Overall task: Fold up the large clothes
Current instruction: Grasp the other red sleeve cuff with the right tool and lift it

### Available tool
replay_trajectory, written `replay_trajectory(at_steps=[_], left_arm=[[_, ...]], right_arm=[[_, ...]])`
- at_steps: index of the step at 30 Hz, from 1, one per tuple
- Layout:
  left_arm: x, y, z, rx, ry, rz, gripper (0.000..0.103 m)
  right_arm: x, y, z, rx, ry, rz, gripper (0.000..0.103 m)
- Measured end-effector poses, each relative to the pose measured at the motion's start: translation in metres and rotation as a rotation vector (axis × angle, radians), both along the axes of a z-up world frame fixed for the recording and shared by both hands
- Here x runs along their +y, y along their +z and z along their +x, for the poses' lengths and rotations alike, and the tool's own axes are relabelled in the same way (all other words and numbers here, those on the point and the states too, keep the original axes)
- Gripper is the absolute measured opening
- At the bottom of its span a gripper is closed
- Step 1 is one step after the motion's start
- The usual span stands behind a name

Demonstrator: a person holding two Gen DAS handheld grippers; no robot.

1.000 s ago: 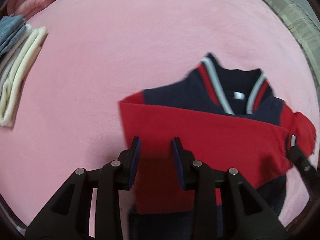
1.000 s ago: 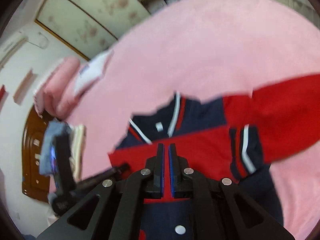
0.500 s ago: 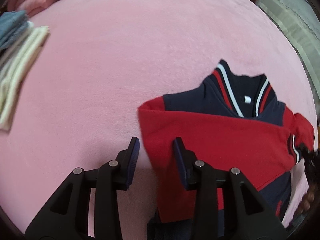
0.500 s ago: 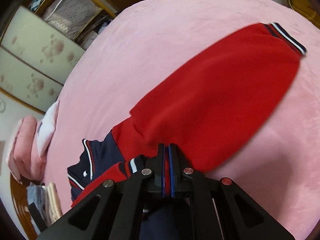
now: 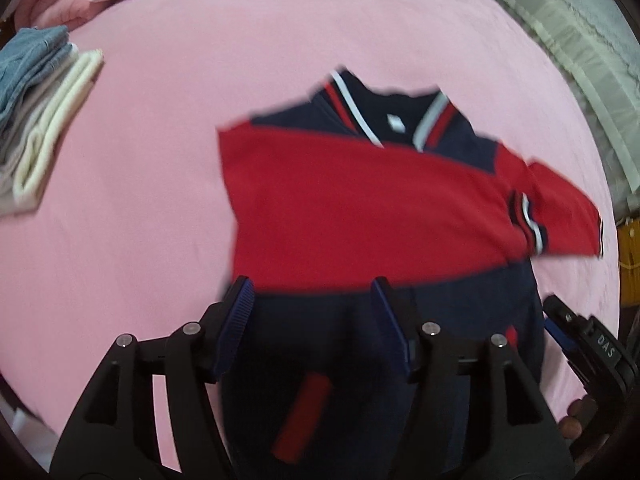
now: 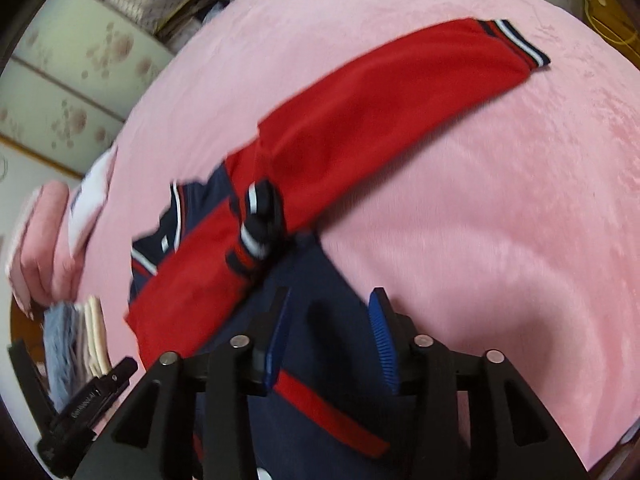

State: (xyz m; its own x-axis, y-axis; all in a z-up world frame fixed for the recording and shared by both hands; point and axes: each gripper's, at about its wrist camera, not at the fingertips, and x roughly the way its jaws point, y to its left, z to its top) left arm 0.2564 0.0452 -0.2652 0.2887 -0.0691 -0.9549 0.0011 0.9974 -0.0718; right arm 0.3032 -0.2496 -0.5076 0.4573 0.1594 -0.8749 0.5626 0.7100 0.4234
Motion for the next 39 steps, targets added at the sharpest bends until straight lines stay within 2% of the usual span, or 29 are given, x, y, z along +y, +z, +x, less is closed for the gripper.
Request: replay_trajectory(at_steps=[2,4,6,10,11,12,16,20,24,27,30,32,34,36,39], left_arm=[[-0.015,-0.001,-0.014,0.034,0.009,0.019,0.071],[-0.028,0.000,-0.026,0.055,0.033,0.019,0.076],[-0.047,0.004,-0.041,0.087,0.061,0.005,0.079],[-0.081,0.013,-0.056,0.123,0.089,-0.023,0.080],[-0.089,0.016,-0.059,0.123,0.093,-0.021,0.080],[-0.098,0.019,-0.061,0.122,0.096,-0.013,0.080],[-0.132,0.027,-0.067,0.135,0.108,-0.003,0.080],[-0.159,0.028,-0.071,0.165,0.110,-0.041,0.080],[-0.182,0.027,-0.069,0.167,0.078,0.009,0.080],[-0.190,0.026,-0.067,0.184,0.061,-0.008,0.080],[-0.193,0.029,-0.066,0.180,0.076,0.014,0.080],[-0.193,0.029,-0.066,0.172,0.083,0.024,0.080],[-0.191,0.030,-0.067,0.169,0.096,0.019,0.080],[-0.189,0.027,-0.067,0.181,0.113,0.019,0.080],[-0.186,0.021,-0.066,0.185,0.127,0.016,0.080]], right_arm=[[0.003,-0.001,0.000,-0.001,0.023,0.029,0.060],[0.001,0.011,-0.028,-0.016,0.047,0.045,0.082],[-0.004,0.015,-0.030,-0.021,0.082,0.060,0.087],[-0.024,0.033,-0.041,-0.003,0.163,0.097,0.087],[-0.031,0.034,-0.043,-0.002,0.169,0.101,0.087],[-0.044,0.053,-0.063,-0.002,0.171,0.104,0.087],[-0.084,0.062,-0.077,0.001,0.147,0.141,0.087],[-0.123,0.059,-0.079,0.014,0.102,0.159,0.087],[-0.164,0.053,-0.080,0.030,0.036,0.168,0.087],[-0.192,0.044,-0.077,0.041,-0.017,0.187,0.087],[-0.220,0.034,-0.073,0.036,-0.073,0.198,0.079],[-0.240,0.023,-0.070,0.033,-0.121,0.211,0.072],[-0.257,0.012,-0.066,0.037,-0.159,0.207,0.060],[-0.275,0.004,-0.060,0.023,-0.185,0.201,0.054],[-0.296,0.003,-0.056,-0.054,-0.223,0.220,0.053]])
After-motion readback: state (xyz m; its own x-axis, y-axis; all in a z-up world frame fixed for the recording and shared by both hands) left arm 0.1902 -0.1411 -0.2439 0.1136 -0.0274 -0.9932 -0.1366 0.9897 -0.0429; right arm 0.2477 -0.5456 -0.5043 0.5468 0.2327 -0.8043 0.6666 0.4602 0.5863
